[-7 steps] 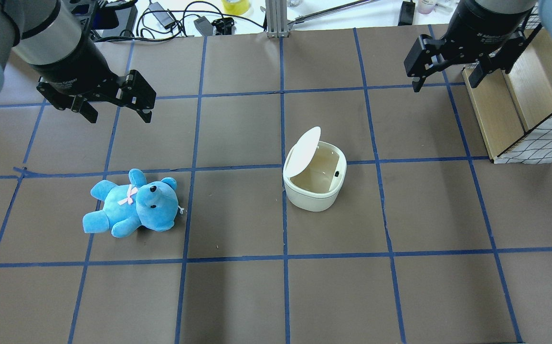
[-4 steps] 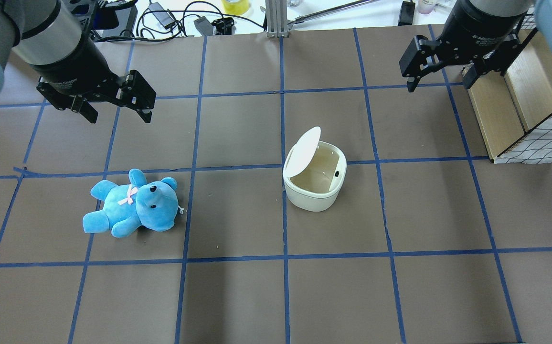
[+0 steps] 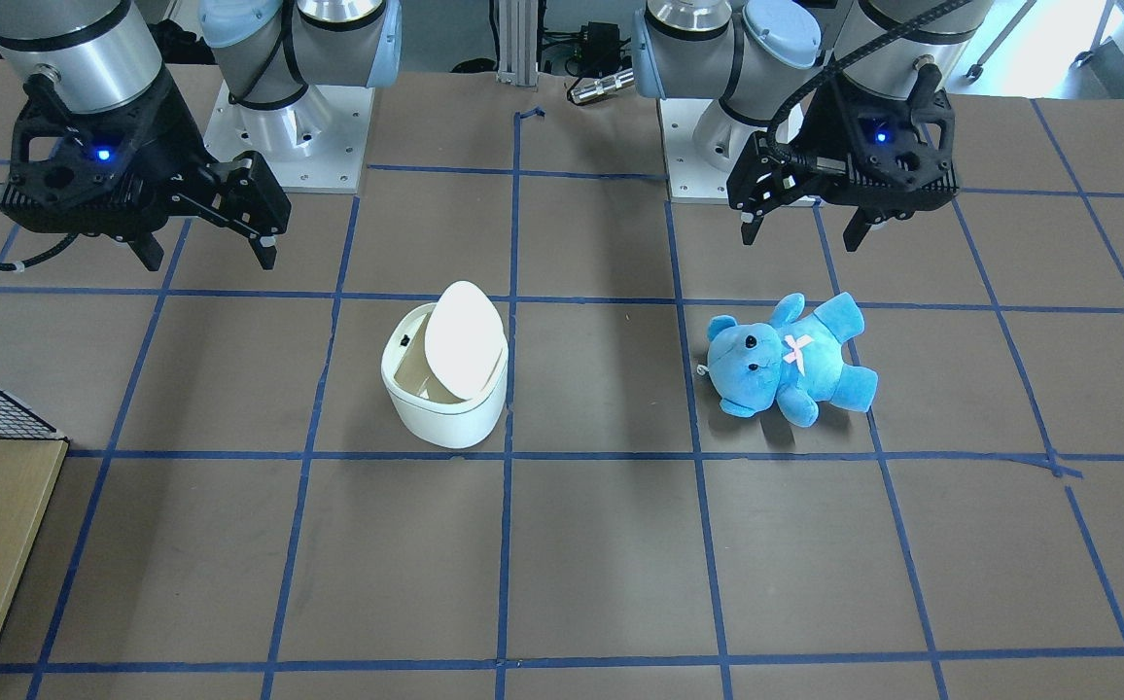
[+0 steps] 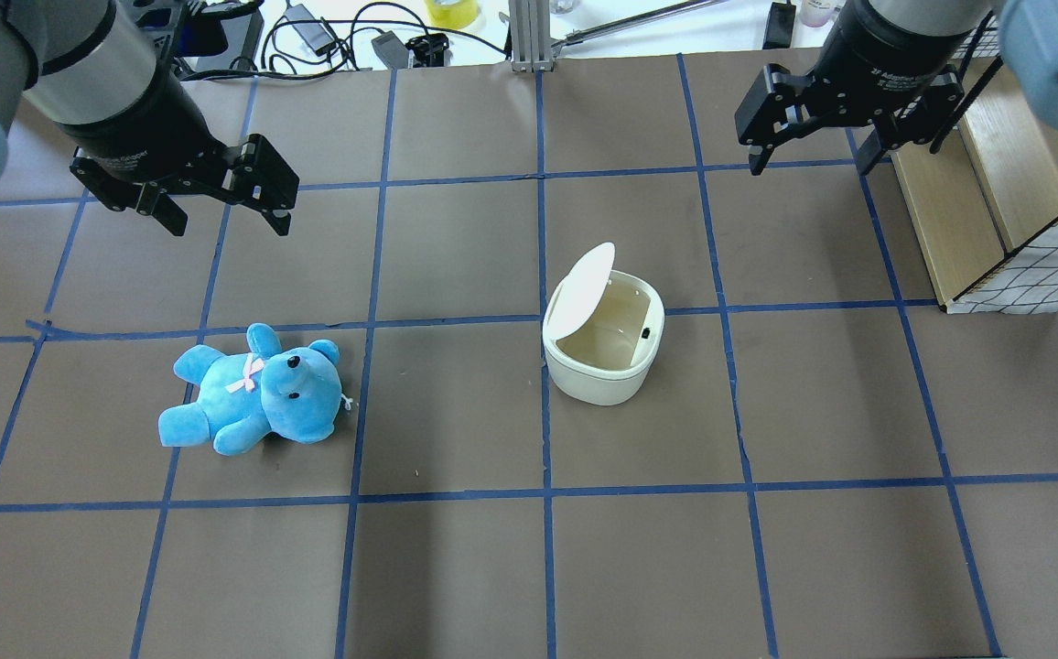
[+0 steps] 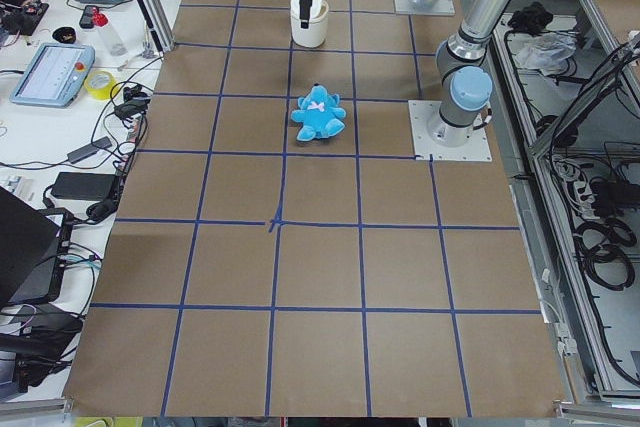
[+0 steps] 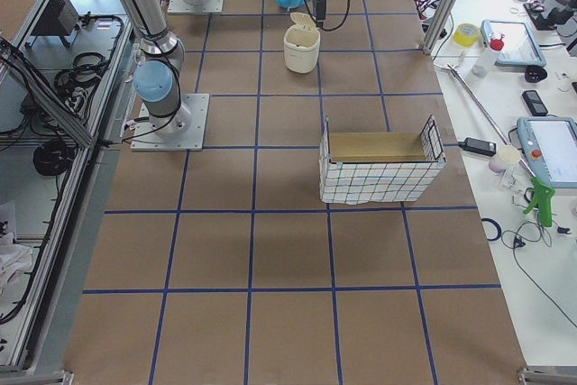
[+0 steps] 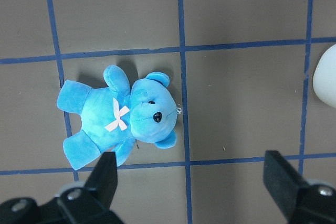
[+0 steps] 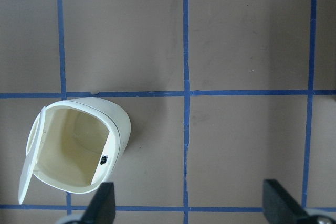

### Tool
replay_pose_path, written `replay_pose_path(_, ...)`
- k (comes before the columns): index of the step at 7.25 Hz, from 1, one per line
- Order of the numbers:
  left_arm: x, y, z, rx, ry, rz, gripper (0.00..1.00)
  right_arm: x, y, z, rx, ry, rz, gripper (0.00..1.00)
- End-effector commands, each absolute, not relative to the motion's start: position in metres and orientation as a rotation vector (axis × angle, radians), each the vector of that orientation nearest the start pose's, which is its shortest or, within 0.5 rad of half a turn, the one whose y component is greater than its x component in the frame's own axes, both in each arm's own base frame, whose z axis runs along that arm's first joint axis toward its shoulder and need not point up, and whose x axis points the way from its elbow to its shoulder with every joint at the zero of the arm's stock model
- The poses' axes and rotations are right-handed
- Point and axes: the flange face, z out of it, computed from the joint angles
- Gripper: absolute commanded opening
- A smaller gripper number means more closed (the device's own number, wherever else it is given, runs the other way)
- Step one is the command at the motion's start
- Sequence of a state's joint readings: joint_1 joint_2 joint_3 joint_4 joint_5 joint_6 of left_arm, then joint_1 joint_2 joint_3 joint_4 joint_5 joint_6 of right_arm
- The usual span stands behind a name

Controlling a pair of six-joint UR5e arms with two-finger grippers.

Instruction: Open trash can with right arm

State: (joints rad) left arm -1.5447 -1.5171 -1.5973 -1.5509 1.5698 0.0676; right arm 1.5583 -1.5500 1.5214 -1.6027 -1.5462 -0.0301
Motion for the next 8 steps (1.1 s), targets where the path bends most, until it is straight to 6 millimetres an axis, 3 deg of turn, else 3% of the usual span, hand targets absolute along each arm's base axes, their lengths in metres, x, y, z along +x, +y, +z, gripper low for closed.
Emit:
replay_pose_path(1, -0.1209, -0.4768, 0.5022, 0.065, 3.138, -0.072, 1.0, 0.1289, -0.5079, 0.5046, -0.046, 3.131, -0.092, 0.98)
replay_pose_path(8, -0.1211, -0.4769, 0.503, 0.065, 3.139, -0.075, 1.0, 0.1283, -0.5079, 0.5057, -0.044, 3.129, -0.089, 1.0)
